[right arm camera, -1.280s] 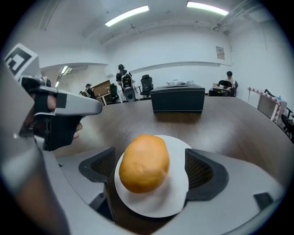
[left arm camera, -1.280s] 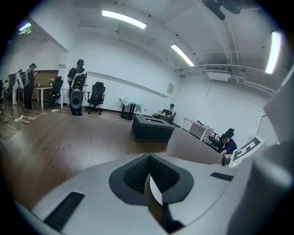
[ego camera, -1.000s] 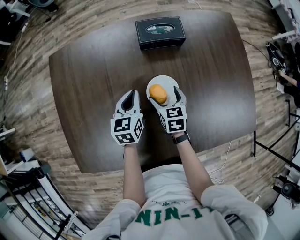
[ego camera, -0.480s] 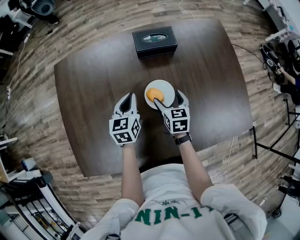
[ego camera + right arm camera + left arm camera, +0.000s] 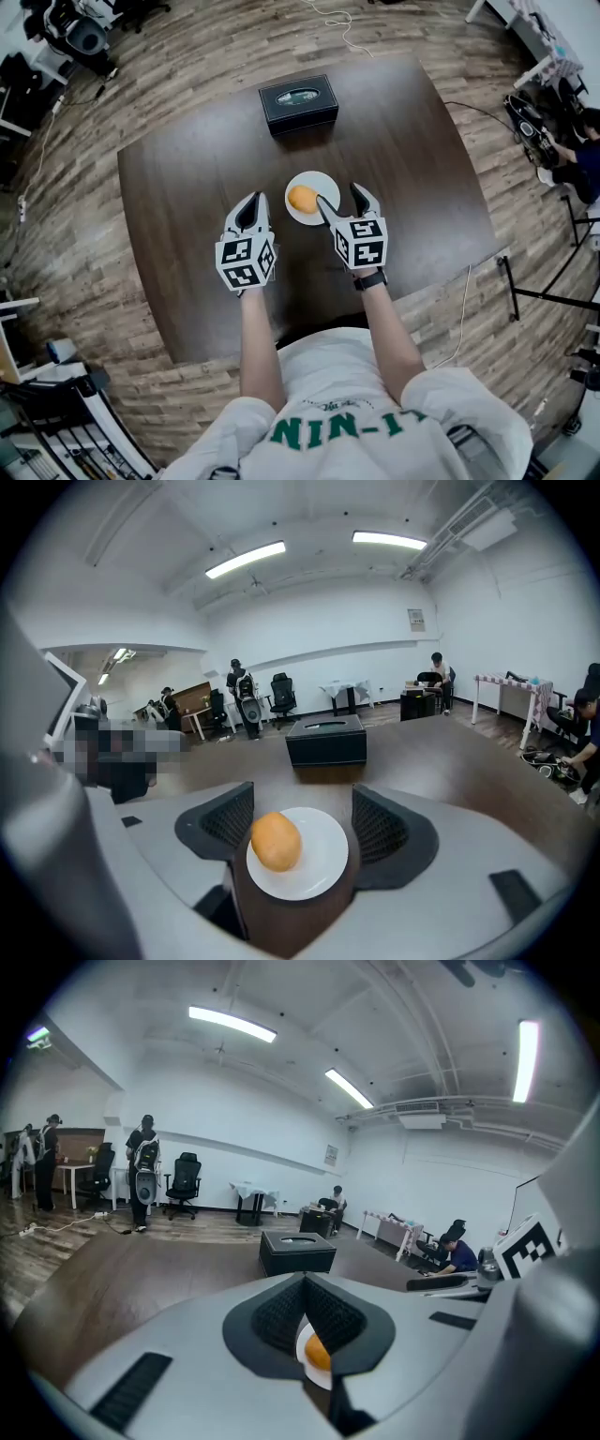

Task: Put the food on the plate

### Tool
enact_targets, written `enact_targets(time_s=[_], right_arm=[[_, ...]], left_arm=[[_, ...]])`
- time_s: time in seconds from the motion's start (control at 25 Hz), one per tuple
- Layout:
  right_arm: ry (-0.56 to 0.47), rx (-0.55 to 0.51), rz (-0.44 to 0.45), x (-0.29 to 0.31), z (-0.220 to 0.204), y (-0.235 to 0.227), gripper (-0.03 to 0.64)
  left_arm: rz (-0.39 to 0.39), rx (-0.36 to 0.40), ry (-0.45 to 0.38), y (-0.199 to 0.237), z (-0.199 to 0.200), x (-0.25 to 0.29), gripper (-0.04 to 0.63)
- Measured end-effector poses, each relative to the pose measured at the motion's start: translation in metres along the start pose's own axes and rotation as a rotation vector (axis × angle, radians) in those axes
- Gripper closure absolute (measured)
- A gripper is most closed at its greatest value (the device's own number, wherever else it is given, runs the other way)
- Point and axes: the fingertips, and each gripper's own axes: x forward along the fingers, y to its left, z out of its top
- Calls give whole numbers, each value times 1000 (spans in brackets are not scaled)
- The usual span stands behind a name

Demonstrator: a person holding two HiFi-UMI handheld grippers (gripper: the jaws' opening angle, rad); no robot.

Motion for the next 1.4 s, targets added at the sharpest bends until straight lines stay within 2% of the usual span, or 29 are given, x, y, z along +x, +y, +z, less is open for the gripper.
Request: enact_targets(time_s=[0.08,0.4,0.68,0.8,1.12,1.4], right_arm=[[-32,11,4,-8,9,0,307],[-148,-10,-2,-52,55,5,370],[-252,8,-10,-98,88,8,451],[-284,-16,-14,-113,103,19,470],[-393,-78,-15,-159,135,46,545],[-449,-76,-19,-185,150,50,598]], left_arm=[[-4,9,-10,-2,6,-6,583],[-15,6,-97,-8,41,-44,583],[-17,63,-185,-33,79,-82,583],[-12,83,-218,-36,92,-99,583],[-26,119,-312,-49,121,-140,583],[-26,138,-357,-57,134,-161,583]])
